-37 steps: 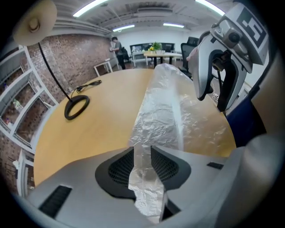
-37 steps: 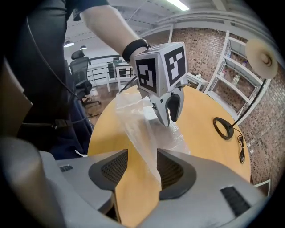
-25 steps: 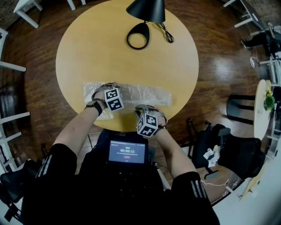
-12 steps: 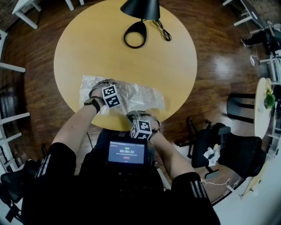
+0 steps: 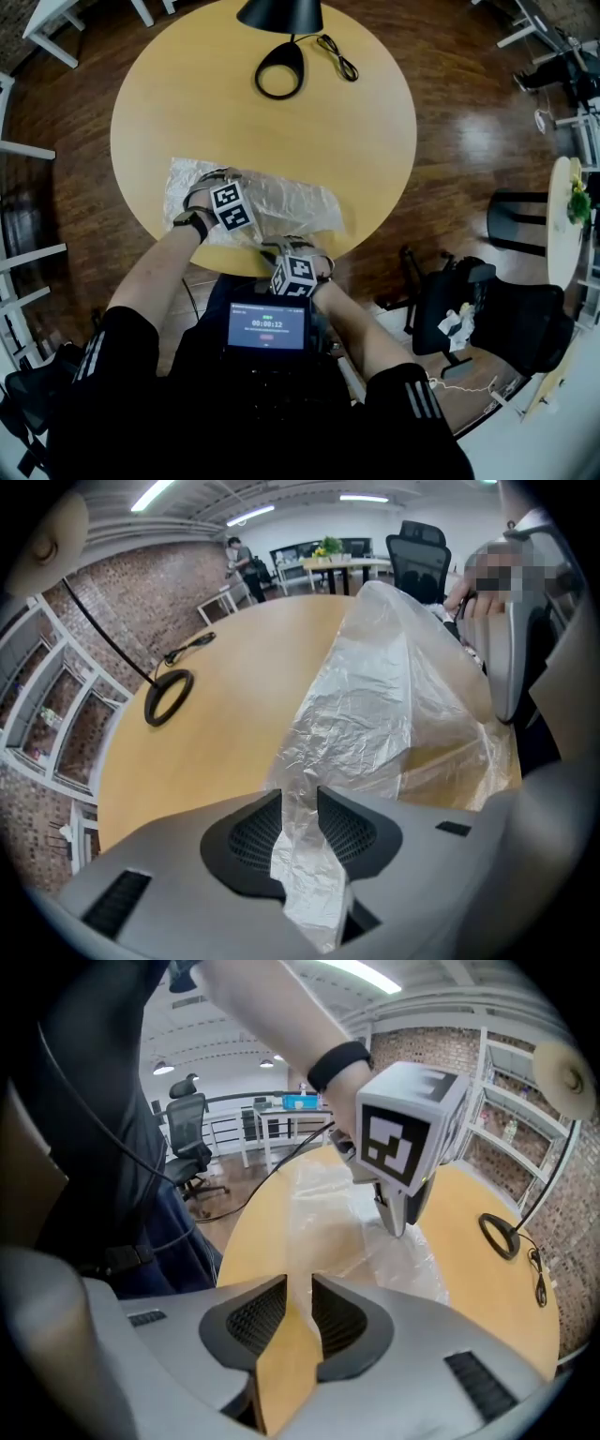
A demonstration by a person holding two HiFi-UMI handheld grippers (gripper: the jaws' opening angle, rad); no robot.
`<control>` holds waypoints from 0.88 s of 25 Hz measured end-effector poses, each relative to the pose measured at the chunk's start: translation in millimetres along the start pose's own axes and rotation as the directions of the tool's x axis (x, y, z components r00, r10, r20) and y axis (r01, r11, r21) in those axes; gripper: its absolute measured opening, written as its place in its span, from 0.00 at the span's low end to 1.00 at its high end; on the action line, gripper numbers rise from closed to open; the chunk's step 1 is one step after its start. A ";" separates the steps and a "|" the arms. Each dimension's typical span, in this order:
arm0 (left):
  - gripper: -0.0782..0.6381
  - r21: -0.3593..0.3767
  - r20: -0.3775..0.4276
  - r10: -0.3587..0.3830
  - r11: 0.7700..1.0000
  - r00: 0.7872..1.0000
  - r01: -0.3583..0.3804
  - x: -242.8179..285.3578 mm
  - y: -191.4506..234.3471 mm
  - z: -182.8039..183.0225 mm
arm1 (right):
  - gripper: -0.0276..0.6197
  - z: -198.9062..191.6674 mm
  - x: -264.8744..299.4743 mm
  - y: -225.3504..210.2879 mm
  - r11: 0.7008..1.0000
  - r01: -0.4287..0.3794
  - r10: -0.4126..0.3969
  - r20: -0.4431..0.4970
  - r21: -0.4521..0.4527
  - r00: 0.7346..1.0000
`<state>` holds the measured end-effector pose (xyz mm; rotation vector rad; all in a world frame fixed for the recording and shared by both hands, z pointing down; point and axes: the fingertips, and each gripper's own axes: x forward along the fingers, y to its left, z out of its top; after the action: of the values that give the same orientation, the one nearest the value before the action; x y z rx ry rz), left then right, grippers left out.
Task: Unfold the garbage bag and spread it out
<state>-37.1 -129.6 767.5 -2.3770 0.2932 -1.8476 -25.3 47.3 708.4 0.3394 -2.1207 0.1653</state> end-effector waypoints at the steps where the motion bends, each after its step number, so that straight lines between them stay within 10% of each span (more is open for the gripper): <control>1: 0.29 0.002 -0.004 -0.001 1.000 1.000 0.001 -0.3 -0.5 -0.4 | 0.23 2.7 -7.3 -0.2 1.000 0.004 -0.004 0.021 0.006 1.000; 14: 0.29 0.058 0.131 -0.042 0.998 0.990 0.034 -32.8 -21.9 91.2 | 0.32 -31.2 -92.5 -61.6 0.984 0.158 -0.163 0.060 0.087 0.985; 22: 0.29 0.172 0.100 -0.134 0.978 0.986 0.115 -0.9 -54.2 146.8 | 0.39 -62.6 -90.9 -72.8 0.993 0.110 -0.113 -0.071 -0.047 0.991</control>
<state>109.2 -80.5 741.4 -2.4206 -0.0205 -1.7056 93.7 9.6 664.8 0.4191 -2.0238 0.0654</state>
